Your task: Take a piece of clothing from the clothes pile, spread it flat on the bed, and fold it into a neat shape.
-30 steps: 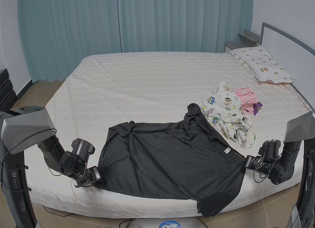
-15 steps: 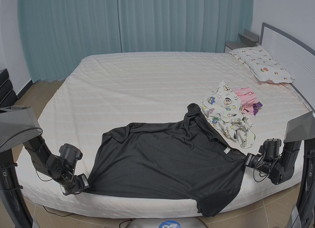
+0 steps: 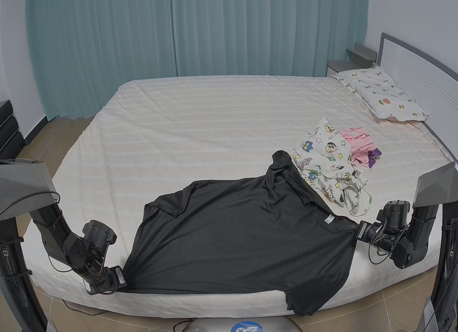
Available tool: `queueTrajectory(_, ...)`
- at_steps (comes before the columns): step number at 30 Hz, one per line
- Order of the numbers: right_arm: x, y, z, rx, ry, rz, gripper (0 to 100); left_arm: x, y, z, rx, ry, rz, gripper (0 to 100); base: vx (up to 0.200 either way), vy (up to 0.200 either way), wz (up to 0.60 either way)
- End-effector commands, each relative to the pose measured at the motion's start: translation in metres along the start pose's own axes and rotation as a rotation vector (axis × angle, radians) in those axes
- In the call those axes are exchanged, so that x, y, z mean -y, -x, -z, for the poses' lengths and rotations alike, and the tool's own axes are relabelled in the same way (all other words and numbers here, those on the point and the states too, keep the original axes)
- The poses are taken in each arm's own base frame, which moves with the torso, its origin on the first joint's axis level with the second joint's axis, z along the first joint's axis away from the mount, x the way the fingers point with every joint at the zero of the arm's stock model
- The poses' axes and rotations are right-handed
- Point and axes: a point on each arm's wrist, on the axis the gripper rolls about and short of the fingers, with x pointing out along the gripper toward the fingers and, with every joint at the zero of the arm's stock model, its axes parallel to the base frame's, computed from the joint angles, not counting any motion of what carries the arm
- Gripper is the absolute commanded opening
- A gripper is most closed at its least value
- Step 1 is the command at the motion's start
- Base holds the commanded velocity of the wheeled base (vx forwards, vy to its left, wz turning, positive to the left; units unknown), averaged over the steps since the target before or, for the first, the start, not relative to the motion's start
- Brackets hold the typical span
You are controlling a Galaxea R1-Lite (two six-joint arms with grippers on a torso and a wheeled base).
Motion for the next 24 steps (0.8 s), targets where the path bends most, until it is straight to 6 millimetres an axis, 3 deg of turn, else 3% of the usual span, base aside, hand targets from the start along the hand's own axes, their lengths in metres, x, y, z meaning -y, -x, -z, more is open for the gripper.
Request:
queueTrajectory(1, 0.001, 0.0, 0.003, -0.016, 0.001, -0.004, 100, 0.004, 0.0, -0.005, 0.004, 0.004, 0.039, 100, 0.0, 0.0, 0.0)
queueTrajectory(6, -0.001, 0.001, 0.006, -0.025, 0.003, -0.019, 100, 0.009, 0.002, -0.012, 0.025, 0.012, 0.065, 100, 0.0, 0.0, 0.0)
queueTrajectory(10, -0.004, 0.005, -0.005, 0.013, -0.028, -0.031, 100, 0.007, 0.007, -0.028, 0.068, 0.059, 0.094, 100, 0.0, 0.0, 0.0)
queueTrajectory(12, -0.009, 0.013, -0.017, 0.053, -0.091, -0.051, 100, 0.008, 0.02, -0.048, 0.119, 0.098, 0.169, 100, 0.0, 0.0, 0.0)
queueTrajectory(16, -0.018, 0.028, -0.023, 0.065, -0.144, -0.08, 100, 0.016, 0.04, -0.062, 0.154, 0.09, 0.301, 100, 0.0, 0.0, 0.0)
queueTrajectory(24, -0.026, 0.034, -0.018, 0.045, -0.264, -0.104, 100, 0.035, 0.052, -0.084, 0.216, 0.121, 0.376, 100, 0.0, 0.0, 0.0)
